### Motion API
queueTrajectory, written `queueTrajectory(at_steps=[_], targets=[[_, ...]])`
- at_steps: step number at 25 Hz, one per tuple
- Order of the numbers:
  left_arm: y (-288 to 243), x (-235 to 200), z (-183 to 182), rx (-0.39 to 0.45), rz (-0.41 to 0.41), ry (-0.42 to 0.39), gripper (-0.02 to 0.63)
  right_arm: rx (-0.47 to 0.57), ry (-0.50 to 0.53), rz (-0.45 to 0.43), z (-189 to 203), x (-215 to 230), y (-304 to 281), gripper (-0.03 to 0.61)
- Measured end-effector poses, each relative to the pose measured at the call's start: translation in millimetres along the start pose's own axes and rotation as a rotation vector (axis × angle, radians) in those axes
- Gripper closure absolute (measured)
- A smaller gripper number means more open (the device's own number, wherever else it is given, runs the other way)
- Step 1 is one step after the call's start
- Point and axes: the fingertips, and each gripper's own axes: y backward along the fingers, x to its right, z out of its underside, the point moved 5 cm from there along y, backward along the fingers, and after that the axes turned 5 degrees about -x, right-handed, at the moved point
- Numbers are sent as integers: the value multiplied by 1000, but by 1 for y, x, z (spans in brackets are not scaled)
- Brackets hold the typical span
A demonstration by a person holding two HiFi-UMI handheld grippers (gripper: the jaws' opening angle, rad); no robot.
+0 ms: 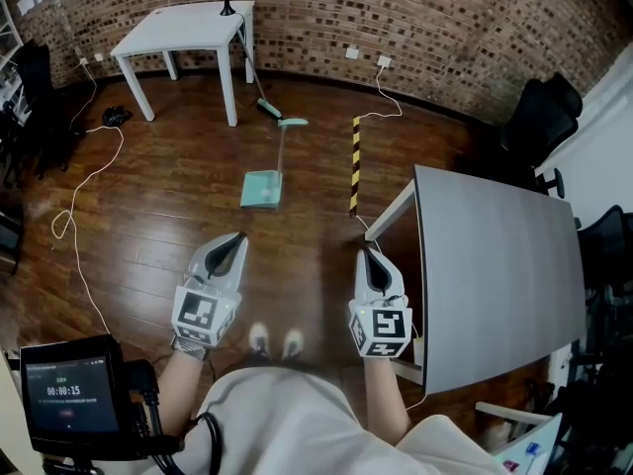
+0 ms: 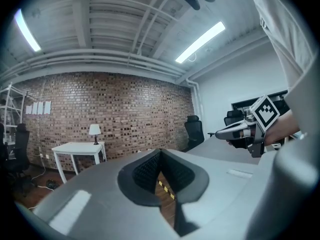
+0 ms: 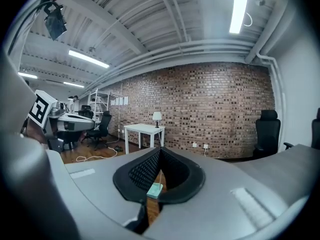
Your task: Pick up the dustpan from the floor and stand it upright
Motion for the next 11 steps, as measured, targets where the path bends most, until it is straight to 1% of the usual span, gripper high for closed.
queueTrajectory(at_steps=[5,11], targets=[[4,-5,1,-6,5,0,614,-5,1,11,-2,-3,0,568],[4,-6,4,-9,10,2,614,-12,-20,-10,2,-8,-2,568]])
